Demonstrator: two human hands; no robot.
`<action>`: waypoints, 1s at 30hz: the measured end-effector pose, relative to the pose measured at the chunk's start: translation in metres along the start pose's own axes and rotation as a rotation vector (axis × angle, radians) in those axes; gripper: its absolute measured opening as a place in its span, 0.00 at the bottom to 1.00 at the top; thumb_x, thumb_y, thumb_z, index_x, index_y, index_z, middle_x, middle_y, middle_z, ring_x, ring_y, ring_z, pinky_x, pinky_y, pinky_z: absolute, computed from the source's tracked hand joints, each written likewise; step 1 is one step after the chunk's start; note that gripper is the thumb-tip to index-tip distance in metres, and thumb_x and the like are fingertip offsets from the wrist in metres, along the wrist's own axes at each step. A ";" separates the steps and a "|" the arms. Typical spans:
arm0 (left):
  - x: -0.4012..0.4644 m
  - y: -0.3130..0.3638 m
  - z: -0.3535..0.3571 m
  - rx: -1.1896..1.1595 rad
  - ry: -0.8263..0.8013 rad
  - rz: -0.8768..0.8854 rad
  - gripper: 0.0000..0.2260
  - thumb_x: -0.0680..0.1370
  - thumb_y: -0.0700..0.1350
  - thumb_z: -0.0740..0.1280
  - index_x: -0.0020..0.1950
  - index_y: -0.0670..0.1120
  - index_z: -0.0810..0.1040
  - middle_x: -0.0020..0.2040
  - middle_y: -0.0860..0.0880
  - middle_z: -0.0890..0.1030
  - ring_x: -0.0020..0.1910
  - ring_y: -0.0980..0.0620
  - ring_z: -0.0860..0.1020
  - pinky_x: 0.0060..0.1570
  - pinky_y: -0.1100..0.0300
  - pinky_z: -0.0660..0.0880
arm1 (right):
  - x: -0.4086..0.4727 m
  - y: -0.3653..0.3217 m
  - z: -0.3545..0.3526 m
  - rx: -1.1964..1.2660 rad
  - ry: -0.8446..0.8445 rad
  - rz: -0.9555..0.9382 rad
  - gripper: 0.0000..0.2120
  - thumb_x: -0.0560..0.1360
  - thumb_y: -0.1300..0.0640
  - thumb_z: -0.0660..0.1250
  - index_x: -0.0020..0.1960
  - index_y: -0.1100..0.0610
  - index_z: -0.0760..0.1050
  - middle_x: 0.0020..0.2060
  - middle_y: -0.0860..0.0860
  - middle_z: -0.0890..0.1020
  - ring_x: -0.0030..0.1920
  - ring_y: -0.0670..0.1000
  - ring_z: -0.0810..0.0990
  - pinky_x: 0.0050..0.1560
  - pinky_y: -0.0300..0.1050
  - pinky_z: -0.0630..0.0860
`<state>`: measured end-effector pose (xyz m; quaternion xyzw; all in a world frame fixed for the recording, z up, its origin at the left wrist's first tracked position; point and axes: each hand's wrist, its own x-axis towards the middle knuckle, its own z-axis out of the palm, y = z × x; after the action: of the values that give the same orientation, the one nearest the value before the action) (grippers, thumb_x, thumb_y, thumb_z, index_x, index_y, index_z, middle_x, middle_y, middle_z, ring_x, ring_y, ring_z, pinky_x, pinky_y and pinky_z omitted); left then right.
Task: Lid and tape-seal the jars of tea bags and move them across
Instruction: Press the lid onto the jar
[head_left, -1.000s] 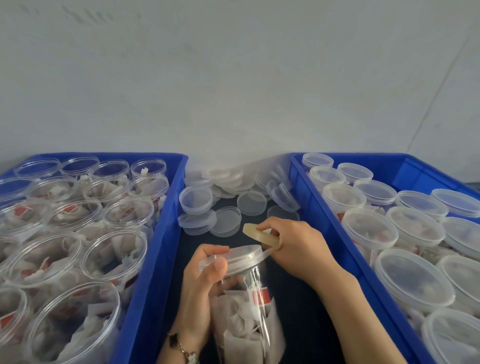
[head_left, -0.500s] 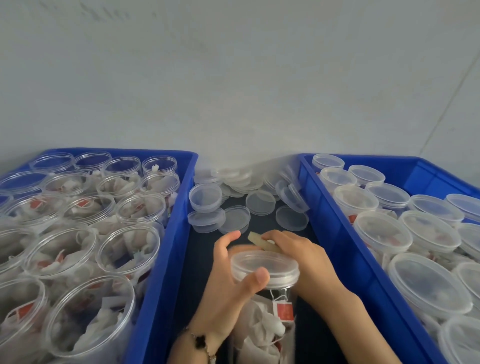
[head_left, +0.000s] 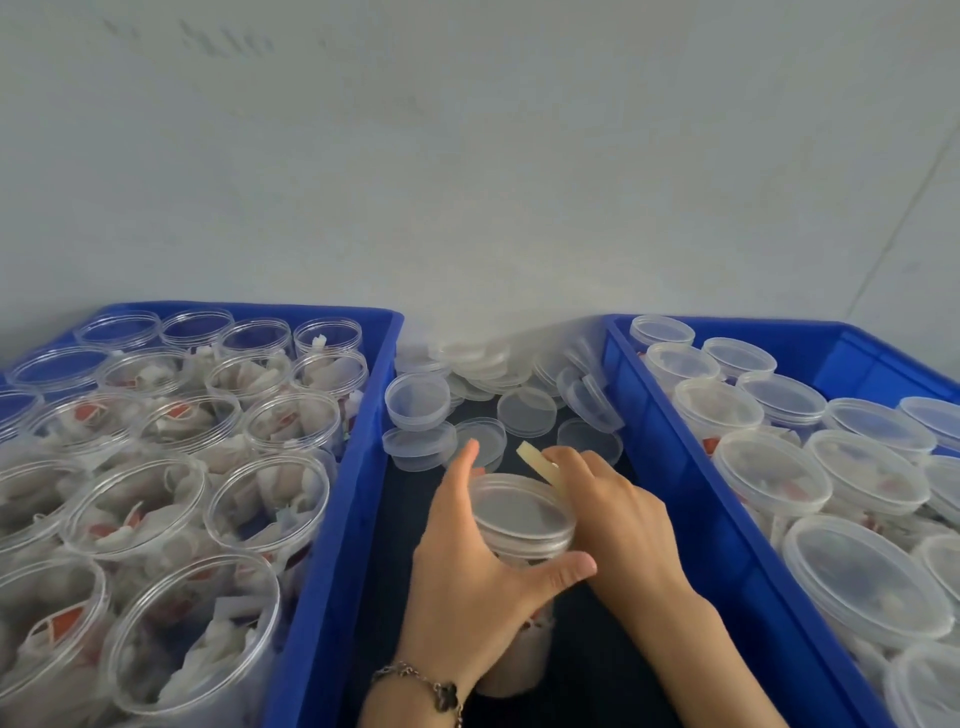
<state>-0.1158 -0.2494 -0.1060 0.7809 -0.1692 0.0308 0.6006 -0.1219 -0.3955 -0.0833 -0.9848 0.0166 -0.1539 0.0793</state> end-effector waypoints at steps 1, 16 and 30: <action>0.001 -0.003 0.001 -0.027 0.026 -0.018 0.51 0.49 0.71 0.74 0.68 0.69 0.53 0.61 0.65 0.72 0.60 0.70 0.70 0.55 0.72 0.69 | 0.000 -0.001 0.001 -0.012 -0.011 -0.023 0.23 0.77 0.48 0.64 0.68 0.48 0.59 0.57 0.46 0.73 0.48 0.48 0.78 0.45 0.45 0.77; 0.008 -0.030 -0.010 -0.123 0.144 -0.104 0.31 0.52 0.68 0.72 0.50 0.56 0.74 0.44 0.62 0.80 0.42 0.65 0.79 0.35 0.68 0.75 | -0.020 0.028 0.004 0.878 -0.501 0.022 0.32 0.69 0.48 0.75 0.63 0.25 0.63 0.49 0.44 0.80 0.42 0.38 0.80 0.42 0.34 0.75; 0.008 -0.034 -0.007 -0.071 0.167 -0.083 0.49 0.38 0.78 0.67 0.53 0.57 0.65 0.52 0.60 0.71 0.51 0.62 0.73 0.42 0.73 0.71 | -0.041 0.005 -0.050 0.321 -0.252 0.151 0.32 0.56 0.20 0.55 0.54 0.14 0.41 0.45 0.33 0.69 0.48 0.41 0.72 0.50 0.41 0.72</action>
<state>-0.0969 -0.2370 -0.1335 0.7601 -0.0870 0.0645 0.6407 -0.1766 -0.4059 -0.0493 -0.9669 0.0553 -0.0237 0.2480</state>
